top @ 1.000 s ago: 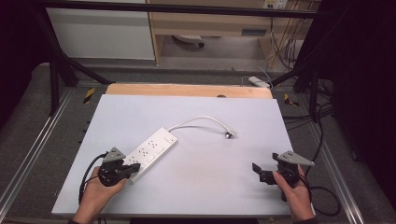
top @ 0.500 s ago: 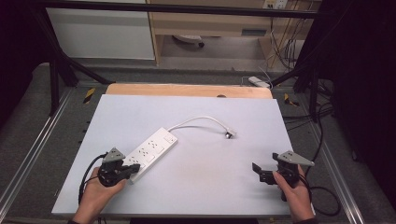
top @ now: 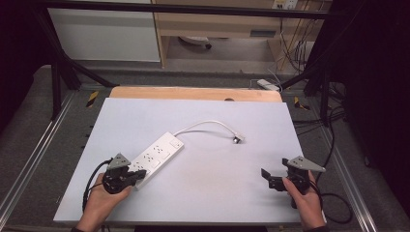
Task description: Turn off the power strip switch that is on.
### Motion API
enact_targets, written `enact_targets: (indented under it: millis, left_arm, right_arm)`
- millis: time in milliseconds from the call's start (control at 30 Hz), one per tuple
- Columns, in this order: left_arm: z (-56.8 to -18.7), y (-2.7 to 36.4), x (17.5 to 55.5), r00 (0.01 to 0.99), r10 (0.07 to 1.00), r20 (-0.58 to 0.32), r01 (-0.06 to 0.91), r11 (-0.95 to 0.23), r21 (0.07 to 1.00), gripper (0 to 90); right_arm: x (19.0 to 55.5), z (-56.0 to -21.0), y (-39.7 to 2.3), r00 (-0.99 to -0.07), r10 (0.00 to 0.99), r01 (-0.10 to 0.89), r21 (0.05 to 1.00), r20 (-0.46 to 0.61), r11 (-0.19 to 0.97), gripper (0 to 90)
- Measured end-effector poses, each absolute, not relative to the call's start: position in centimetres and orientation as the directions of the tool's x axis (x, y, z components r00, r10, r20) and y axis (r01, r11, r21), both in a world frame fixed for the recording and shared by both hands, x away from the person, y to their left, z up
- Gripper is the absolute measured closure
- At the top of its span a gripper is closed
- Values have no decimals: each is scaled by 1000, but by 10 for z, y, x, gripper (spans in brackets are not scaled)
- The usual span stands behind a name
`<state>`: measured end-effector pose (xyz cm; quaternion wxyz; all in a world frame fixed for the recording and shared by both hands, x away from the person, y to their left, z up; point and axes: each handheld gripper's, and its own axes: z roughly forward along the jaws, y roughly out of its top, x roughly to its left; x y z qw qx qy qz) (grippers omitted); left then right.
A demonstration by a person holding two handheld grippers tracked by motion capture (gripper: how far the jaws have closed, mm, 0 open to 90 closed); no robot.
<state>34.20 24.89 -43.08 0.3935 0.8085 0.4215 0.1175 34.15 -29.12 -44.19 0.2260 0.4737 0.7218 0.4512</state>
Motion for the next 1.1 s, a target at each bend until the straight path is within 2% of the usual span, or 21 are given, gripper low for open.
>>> enact_targets:
  millis: [533,1100]
  left_arm:
    - [-431,245,342,630,764,-139,576,-339,744,900]
    - [-427,243,341,647,750,-141,528,-306,792,900]
  right_arm:
    - [341,-441,-291,-451,887,475,868,100,144,34]
    - [341,-441,-291,-451,887,475,868,99,145,34]
